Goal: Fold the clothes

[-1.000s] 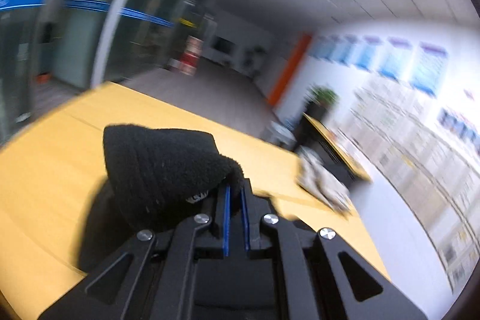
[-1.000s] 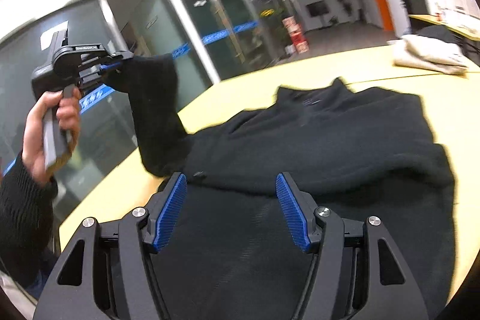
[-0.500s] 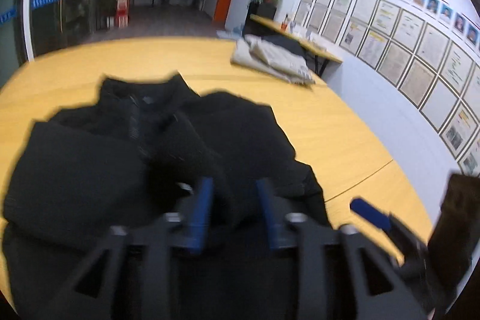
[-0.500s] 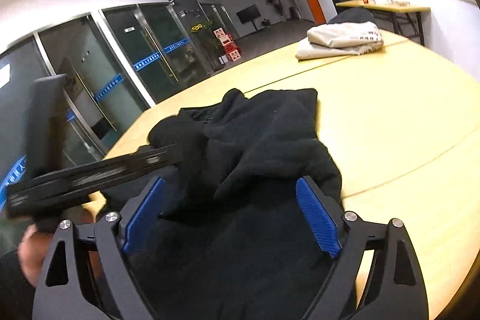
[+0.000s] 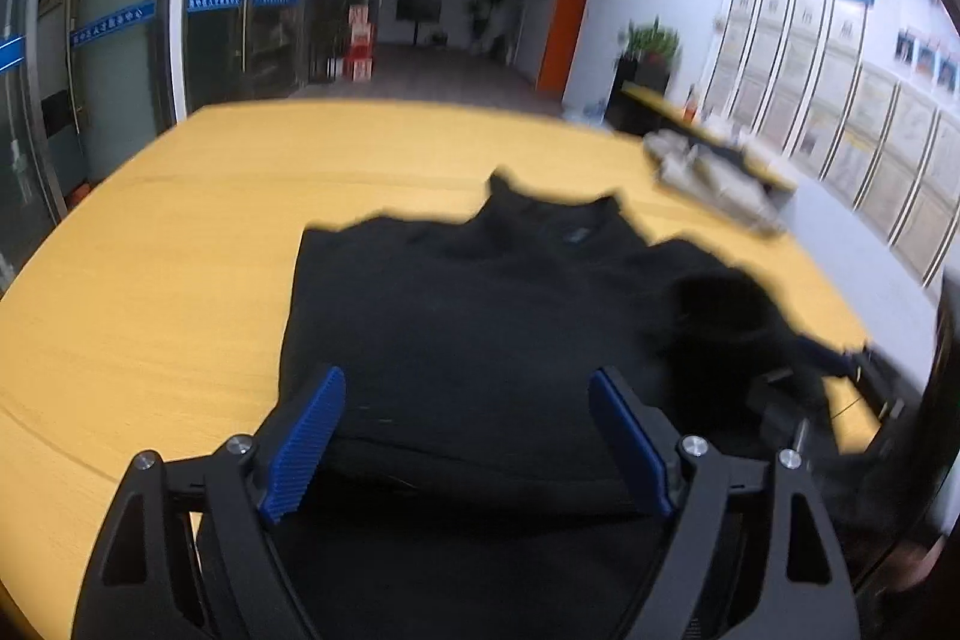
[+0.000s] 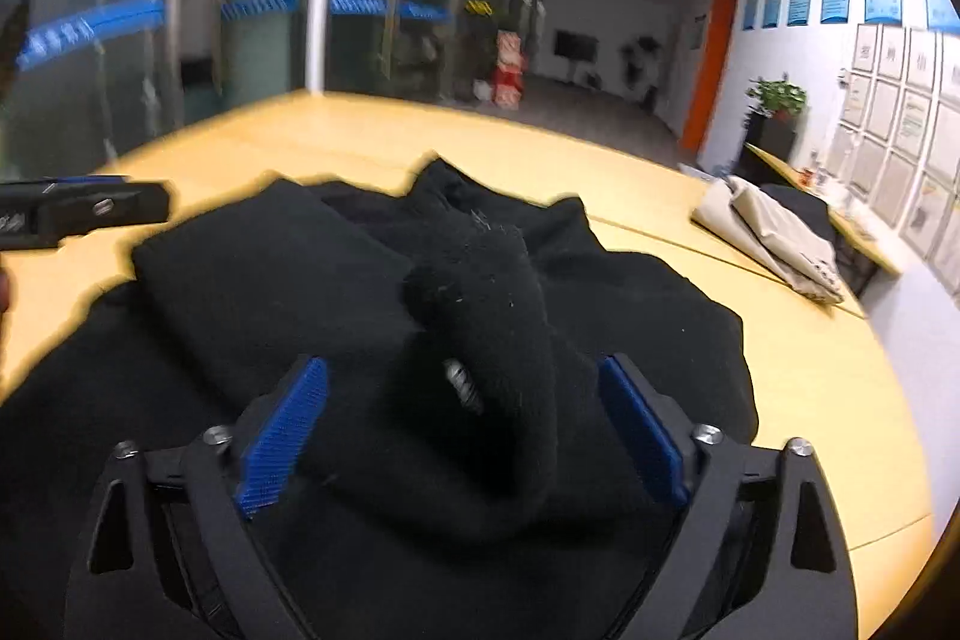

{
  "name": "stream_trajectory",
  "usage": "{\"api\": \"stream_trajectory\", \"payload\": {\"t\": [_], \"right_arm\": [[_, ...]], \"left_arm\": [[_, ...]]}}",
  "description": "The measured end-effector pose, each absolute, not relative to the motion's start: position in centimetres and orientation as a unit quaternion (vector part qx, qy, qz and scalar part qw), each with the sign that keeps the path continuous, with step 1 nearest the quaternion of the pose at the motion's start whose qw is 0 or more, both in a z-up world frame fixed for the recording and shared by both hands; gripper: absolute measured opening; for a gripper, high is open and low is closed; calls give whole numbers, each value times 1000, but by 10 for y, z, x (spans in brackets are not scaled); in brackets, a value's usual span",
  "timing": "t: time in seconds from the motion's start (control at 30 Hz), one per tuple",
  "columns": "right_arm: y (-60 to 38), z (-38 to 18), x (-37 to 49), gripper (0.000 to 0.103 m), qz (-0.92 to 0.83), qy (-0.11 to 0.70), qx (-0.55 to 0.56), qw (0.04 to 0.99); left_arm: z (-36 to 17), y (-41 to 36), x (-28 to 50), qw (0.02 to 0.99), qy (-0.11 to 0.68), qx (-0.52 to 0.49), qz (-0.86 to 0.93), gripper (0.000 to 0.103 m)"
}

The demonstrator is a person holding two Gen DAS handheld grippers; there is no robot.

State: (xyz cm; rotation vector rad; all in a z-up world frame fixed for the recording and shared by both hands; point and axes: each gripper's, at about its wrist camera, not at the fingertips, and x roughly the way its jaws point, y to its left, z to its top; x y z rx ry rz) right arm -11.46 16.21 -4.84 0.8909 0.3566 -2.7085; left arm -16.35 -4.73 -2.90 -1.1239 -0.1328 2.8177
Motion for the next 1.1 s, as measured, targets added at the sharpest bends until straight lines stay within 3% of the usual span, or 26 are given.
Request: {"api": "stream_trajectory", "payload": {"t": [0.07,0.2,0.33,0.5,0.57,0.63,0.7,0.8,0.87,0.93,0.97,1.0,1.1], "right_arm": [[170,-59,-139,9,-926,99,344,118],[234,-47,-147,8,-944,-32,319,73],[300,-56,-128,9,-941,-148,305,19],[325,-90,-110,27,-912,-207,353,-4],[333,-94,-105,27,-906,-224,359,-1],[344,-81,-96,36,-909,-240,340,-3],[353,-58,-82,56,-926,-236,293,-8],[355,-32,-85,78,-945,-195,262,-1],[355,-43,-111,78,-934,-171,315,1],[357,-64,-134,55,-908,-182,376,11],[360,-75,-143,24,-895,-188,403,14],[361,-81,-147,12,-890,-185,417,11],[352,-64,-134,5,-913,-159,376,16]], "left_arm": [[-51,-51,-177,39,-20,-390,920,86],[-77,-57,-187,30,18,-408,912,86],[-83,-71,-184,53,-4,-410,911,86],[-88,-70,-185,41,28,-413,909,86],[-84,-71,-183,41,32,-410,911,86],[-82,-72,-180,41,36,-409,911,86],[-87,-72,-183,40,39,-415,908,87],[-88,-72,-185,36,42,-416,908,88],[-87,-76,-187,32,33,-414,909,88],[-87,-81,-189,27,25,-413,910,88],[-86,-83,-190,25,21,-412,910,88],[-86,-85,-191,23,17,-412,911,88],[-85,-92,-194,16,5,-410,912,87]]}}
